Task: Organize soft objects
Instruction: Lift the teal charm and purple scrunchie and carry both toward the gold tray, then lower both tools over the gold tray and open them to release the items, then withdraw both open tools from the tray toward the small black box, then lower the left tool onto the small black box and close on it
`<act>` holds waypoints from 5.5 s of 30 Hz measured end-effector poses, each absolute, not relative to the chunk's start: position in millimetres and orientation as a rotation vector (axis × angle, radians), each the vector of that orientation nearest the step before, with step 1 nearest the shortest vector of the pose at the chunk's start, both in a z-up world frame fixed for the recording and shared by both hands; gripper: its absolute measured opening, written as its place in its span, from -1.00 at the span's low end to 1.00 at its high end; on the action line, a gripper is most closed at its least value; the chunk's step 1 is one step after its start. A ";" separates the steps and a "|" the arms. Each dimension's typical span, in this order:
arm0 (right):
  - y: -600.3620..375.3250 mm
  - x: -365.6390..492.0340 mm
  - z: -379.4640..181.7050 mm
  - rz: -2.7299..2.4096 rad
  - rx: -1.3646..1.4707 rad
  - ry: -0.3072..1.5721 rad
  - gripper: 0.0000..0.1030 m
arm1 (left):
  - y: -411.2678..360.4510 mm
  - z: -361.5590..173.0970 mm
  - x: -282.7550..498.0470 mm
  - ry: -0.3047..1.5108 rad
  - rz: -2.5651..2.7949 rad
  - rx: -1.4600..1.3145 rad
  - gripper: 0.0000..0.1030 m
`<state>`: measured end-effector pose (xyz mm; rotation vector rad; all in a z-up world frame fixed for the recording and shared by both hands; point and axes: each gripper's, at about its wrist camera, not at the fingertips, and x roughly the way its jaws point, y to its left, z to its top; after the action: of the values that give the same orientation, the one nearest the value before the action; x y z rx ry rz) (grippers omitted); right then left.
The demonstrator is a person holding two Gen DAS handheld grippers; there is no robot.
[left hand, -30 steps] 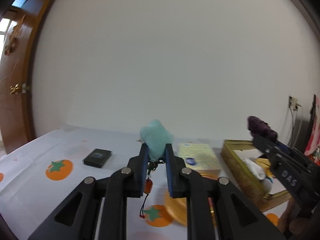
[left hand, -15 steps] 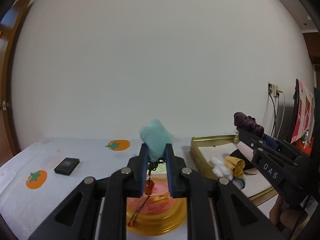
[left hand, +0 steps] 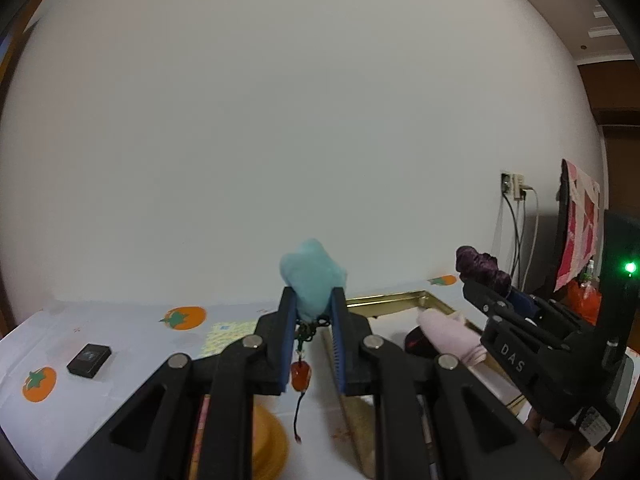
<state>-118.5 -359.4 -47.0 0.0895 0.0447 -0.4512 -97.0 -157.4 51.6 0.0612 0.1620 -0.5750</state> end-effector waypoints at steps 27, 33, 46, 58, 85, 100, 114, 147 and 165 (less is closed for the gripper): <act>-463.7 -141.4 -33.2 -0.533 0.207 0.023 -0.37 | -199.3 94.7 -47.8 0.219 -0.761 -0.127 -0.72; -477.1 -141.0 -31.6 -0.511 0.242 0.033 -0.37 | -230.4 73.7 -50.0 0.284 -0.821 -0.107 -0.72; -484.2 -118.9 -34.3 -0.393 0.248 0.123 -0.37 | -262.9 16.5 -42.0 0.456 -0.821 -0.044 -0.72; -478.6 -89.8 -43.6 -0.237 0.241 0.276 0.29 | -269.6 7.1 -45.1 0.473 -0.691 0.068 0.46; -489.4 -153.7 -33.3 -0.677 0.250 -0.135 0.59 | -197.2 20.5 -80.8 0.120 -0.323 0.030 0.99; -457.1 -132.1 -49.7 -0.606 0.260 0.046 0.59 | -177.5 12.3 -80.1 0.220 -0.318 0.078 0.98; -363.2 -89.4 -58.5 -0.433 0.227 0.110 0.14 | -90.1 9.5 -63.2 0.253 -0.273 0.102 0.88; -125.7 126.6 -91.3 0.094 0.197 0.492 -0.22 | 114.7 -37.1 148.4 0.736 -0.109 -0.190 -0.28; -98.5 199.2 -126.5 0.194 0.165 0.795 -0.22 | 84.2 -54.8 206.9 0.956 -0.297 -0.220 -0.32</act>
<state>199.2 -98.5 -126.5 0.1652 0.7950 0.1940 206.9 84.2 -54.8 -0.2199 0.9556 -0.2975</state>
